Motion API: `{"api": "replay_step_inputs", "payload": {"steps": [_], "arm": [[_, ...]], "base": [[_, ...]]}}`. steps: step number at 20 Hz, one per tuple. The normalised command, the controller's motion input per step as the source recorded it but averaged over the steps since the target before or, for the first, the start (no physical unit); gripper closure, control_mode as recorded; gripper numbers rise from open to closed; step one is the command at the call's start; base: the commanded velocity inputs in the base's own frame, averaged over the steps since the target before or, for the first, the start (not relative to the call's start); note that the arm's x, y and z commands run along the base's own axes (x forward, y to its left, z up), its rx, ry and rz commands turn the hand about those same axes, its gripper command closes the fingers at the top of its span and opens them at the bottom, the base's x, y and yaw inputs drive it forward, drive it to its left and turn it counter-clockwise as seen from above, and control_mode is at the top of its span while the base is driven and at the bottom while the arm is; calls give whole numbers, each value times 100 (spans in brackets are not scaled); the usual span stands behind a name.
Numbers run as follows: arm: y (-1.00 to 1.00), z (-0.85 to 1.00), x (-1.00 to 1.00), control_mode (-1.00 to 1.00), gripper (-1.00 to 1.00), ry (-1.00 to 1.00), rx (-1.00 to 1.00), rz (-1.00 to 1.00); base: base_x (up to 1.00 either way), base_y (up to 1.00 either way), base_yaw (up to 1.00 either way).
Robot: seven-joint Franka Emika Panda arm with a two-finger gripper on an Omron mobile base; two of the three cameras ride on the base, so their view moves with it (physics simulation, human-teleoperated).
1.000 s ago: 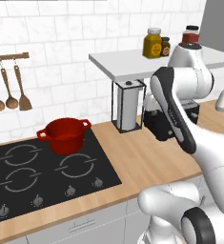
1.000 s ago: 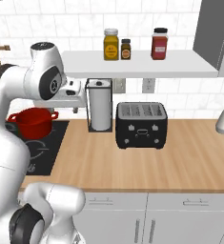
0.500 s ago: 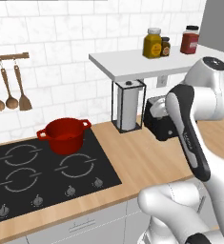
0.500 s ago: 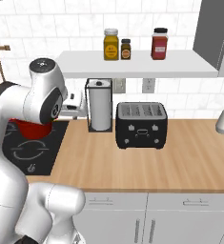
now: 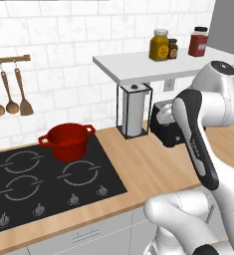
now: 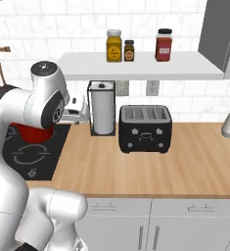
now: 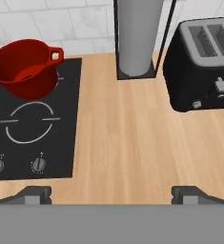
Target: Put the avocado and bell pepper in the pot. Retrieve the spatula and lightly stir the vegetables in the pot.
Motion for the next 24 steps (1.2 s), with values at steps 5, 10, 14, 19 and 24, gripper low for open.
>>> {"api": "replay_step_inputs", "payload": {"steps": [5, 10, 14, 19, 24], "arm": [[0, 0, 0, 100, -100, 0, 0, 0], [0, 0, 0, 100, -100, 0, 0, 0], [0, 0, 0, 100, -100, 0, 0, 0], [0, 0, 0, 100, -100, 0, 0, 0], [0, 0, 0, 100, -100, 0, 0, 0]], "base": [[-91, 15, 17], [-91, 73, 34], [-46, 100, 41], [-7, 100, 12], [2, 100, -20]]}}
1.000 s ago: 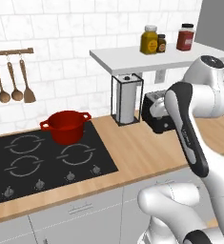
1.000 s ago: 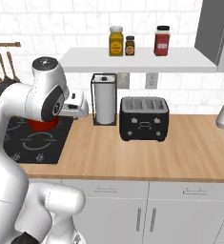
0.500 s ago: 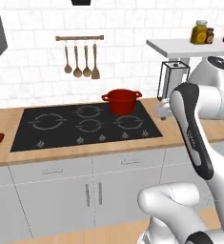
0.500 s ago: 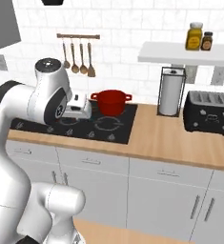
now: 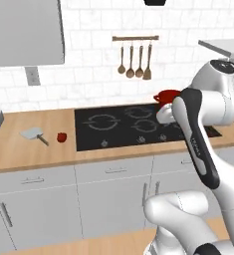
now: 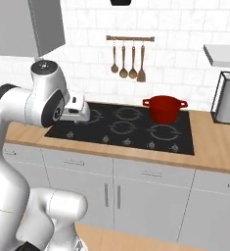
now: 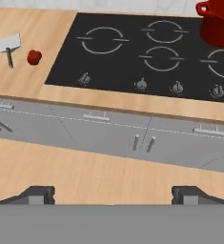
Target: Put the avocado and bell pepper in the pot. Retrieve the spatula and lightly stir the vegetables in the pot.
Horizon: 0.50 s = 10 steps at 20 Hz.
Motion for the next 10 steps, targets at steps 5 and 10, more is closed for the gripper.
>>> {"api": "replay_step_inputs", "payload": {"steps": [5, 10], "arm": [[0, 0, 0, 100, -100, 0, 0, 0], [0, 0, 0, 100, -100, 0, 0, 0]], "base": [[13, 100, -19], [35, 100, -11]]}}
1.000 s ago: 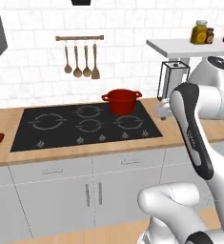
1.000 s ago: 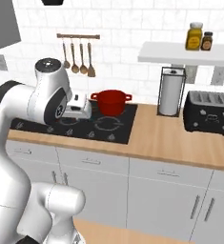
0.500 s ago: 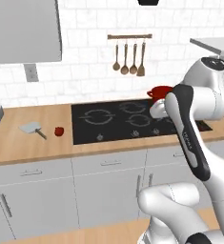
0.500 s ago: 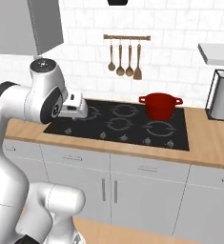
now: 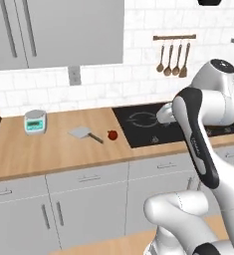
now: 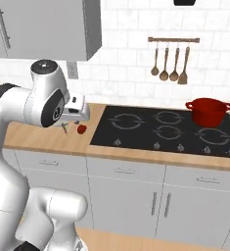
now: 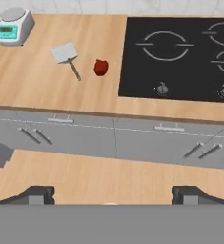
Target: Put the avocado and bell pepper in the pot. Retrieve the spatula and lightly stir the vegetables in the pot.
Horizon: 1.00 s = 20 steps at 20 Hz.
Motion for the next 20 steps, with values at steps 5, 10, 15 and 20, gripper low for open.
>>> {"api": "replay_step_inputs", "payload": {"steps": [5, 10, 15, 20], "arm": [[0, 0, 0, 100, -100, 0, 0, 0], [0, 0, 0, 100, -100, 0, 0, 0], [-1, -20, 4, -100, -100, 7, 0, 0], [-23, -45, 5, -100, -100, 12, 0, -11]], "base": [[69, 100, -1], [87, 63, 0], [0, 0, 0], [0, 0, 0]]}}
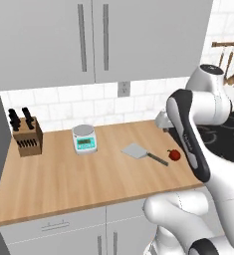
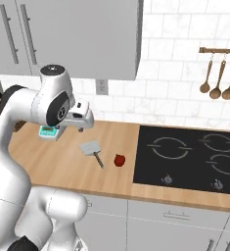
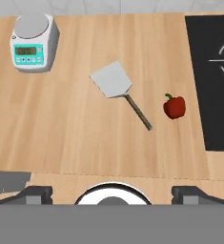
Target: Put the avocado and bell pepper in the pot. Retrieve the spatula and lightly stir the vegetables in the pot.
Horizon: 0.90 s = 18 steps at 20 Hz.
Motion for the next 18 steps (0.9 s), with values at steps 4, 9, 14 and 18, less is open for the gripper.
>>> {"api": "replay_step_inputs", "payload": {"steps": [4, 9, 14, 18], "arm": [[-31, -53, 14, -100, -100, 19, -1, -15], [-30, -50, 32, -100, -100, 19, 0, -12], [-63, -60, 55, -100, -100, 8, -1, -11], [-74, -38, 48, -100, -100, 14, 0, -4]], "base": [[0, 0, 0], [0, 0, 0], [0, 0, 0], [0, 0, 0]]}}
